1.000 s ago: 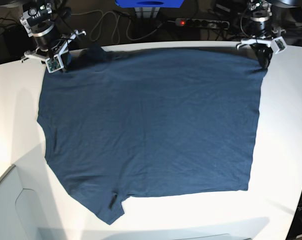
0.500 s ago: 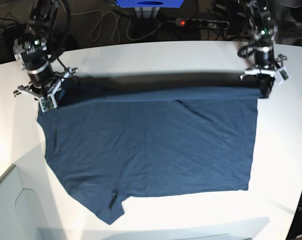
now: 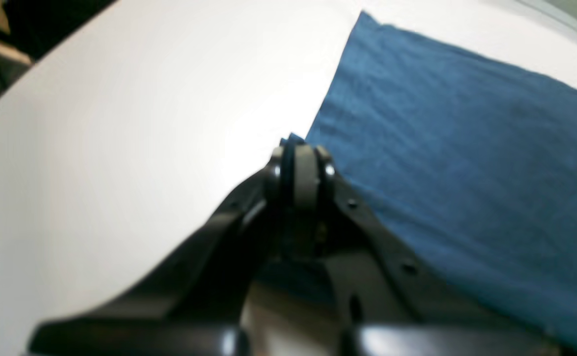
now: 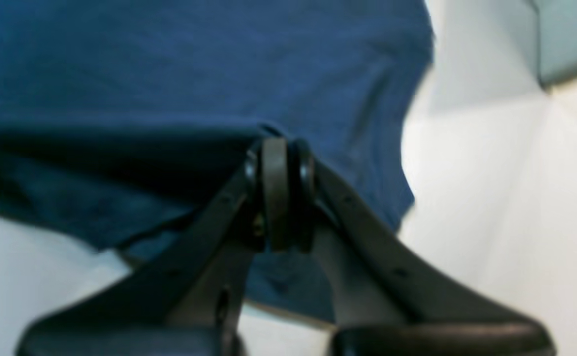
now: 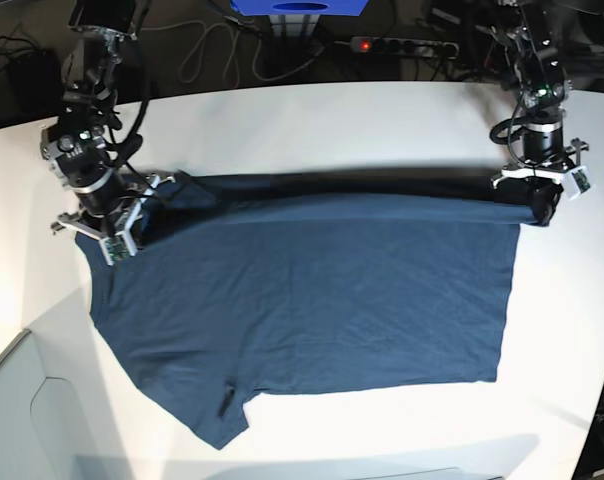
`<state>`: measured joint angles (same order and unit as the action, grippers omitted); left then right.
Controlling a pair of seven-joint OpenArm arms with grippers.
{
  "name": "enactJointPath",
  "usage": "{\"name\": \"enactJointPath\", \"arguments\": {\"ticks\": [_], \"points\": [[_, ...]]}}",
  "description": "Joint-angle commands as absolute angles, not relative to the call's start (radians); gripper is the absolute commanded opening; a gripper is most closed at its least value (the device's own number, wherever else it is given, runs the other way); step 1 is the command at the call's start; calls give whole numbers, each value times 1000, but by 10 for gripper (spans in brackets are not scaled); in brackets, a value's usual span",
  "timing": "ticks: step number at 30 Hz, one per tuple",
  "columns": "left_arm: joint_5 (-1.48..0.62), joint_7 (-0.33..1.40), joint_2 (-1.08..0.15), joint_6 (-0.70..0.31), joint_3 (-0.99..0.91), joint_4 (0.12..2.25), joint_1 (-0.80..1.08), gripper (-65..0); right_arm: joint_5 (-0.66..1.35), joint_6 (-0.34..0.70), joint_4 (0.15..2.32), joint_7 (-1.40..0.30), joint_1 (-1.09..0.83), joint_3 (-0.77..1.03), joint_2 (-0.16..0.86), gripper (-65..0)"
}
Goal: Fold the T-shirt properly
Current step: 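Lift the shoulder edge and fold it over toward the hem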
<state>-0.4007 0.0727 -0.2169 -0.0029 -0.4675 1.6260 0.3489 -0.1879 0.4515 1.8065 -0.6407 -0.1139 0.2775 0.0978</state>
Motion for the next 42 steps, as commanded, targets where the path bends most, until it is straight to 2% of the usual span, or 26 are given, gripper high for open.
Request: {"name": "enactJointPath", "arguments": {"ticks": [1, 12, 42], "points": [[-403, 42, -237, -1, -473, 1643, 334, -650, -185, 456, 1811, -618, -91, 268, 107, -649], [-403, 108, -254, -1, -456, 1621, 278, -650, -186, 455, 1750, -611, -47, 262, 107, -649], [-403, 104, -254, -1, -394, 1549, 214, -650, -185, 455, 1662, -608, 142, 260, 87, -649]]}}
